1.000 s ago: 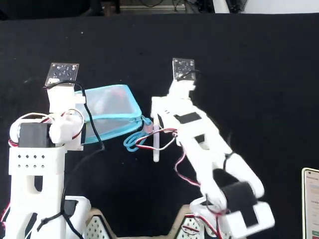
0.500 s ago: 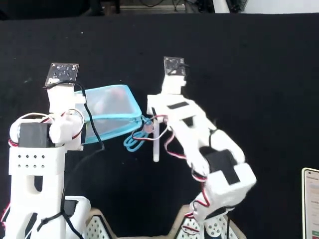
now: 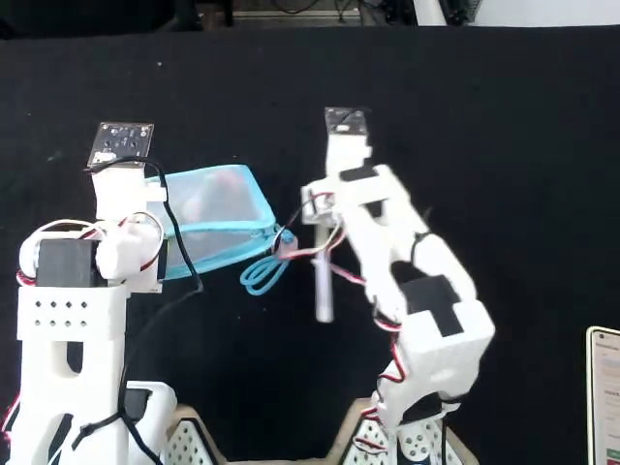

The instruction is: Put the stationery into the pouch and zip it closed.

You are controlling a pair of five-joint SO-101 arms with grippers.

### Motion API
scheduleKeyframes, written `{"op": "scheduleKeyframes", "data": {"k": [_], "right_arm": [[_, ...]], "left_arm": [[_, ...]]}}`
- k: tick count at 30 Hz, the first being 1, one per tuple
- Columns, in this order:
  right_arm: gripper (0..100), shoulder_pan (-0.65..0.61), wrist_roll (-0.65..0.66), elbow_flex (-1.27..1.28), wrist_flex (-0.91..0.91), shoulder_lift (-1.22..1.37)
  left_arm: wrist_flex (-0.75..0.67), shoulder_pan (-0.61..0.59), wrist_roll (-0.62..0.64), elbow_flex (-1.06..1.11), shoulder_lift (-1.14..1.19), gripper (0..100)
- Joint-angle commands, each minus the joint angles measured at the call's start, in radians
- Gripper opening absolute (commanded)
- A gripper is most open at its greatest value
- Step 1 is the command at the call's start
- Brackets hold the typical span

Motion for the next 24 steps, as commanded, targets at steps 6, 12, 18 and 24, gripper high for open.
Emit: {"op": "scheduleKeyframes", "data": {"k": [6, 12, 18, 24], "right_arm": [[1.1, 0.187, 0.509, -0.127, 0.290, -0.156], [5.9, 0.203, 0.700, -0.128, 0.296, -0.047], [17.3, 0.199, 0.713, -0.140, 0.298, -0.001], [5.5, 0.201, 0.717, -0.156, 0.298, -0.007]], "left_arm": [[0.003, 0.007, 0.008, 0.002, 0.002, 3], [0.003, 0.007, 0.008, 0.004, 0.002, 3], [0.003, 0.007, 0.008, 0.004, 0.002, 3], [0.003, 0.007, 0.008, 0.004, 0.002, 3]]}}
